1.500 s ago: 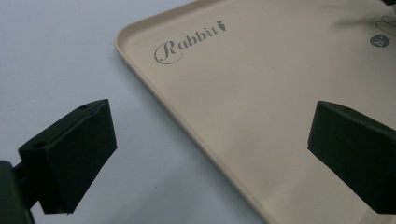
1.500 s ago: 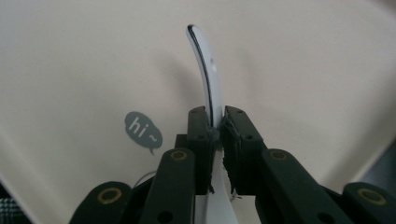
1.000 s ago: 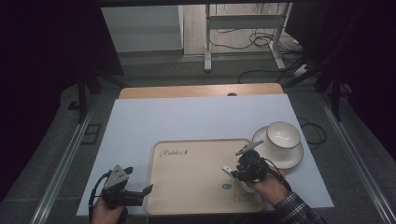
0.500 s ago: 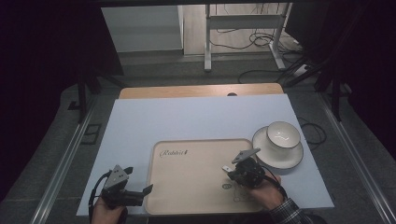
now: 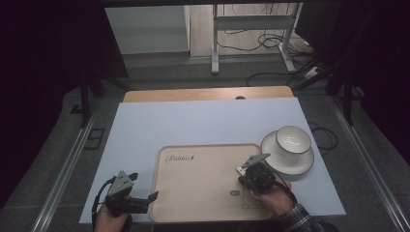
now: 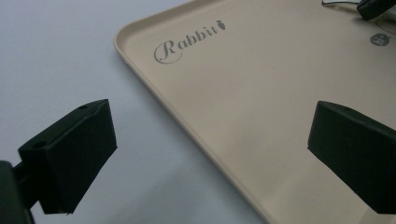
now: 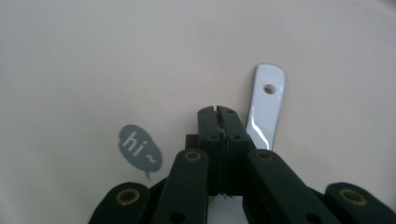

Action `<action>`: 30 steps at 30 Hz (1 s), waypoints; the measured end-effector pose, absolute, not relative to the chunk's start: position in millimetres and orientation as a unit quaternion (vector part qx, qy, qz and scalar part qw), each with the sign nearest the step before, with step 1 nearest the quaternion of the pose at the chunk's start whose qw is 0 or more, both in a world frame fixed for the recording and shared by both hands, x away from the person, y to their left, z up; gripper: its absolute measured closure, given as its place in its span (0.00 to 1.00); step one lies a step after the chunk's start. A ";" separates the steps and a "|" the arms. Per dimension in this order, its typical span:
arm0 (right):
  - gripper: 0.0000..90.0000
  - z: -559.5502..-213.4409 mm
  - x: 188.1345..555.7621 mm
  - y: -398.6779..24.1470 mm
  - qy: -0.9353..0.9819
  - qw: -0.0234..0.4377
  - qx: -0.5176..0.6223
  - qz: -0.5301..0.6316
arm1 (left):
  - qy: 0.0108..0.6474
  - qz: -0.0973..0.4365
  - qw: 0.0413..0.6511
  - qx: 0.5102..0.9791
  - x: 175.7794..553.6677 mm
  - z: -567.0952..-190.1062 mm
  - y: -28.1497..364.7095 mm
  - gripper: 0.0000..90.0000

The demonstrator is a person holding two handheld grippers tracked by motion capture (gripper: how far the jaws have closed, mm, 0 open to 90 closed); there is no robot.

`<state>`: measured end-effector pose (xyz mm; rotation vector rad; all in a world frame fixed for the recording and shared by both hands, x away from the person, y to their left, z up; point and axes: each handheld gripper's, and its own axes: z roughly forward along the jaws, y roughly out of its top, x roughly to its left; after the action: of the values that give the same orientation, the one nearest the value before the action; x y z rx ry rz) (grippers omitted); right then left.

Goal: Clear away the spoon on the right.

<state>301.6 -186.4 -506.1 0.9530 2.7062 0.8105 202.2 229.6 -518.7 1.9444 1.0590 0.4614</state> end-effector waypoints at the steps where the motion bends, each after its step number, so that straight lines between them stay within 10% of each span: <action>1: 0.99 -506.1 301.6 -186.4 0.905 0.080 0.319 0.271 | 0.424 0.185 0.426 0.778 202.2 -518.7 229.6 0.01; 30: 0.89 -495.8 310.2 -208.6 0.879 0.104 0.349 0.309 | 0.423 0.185 0.424 0.779 202.2 -518.7 229.3 0.01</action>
<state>310.2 -208.6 -495.8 1.0280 2.5919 0.9114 202.2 229.3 -518.7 1.9494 1.0578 0.4641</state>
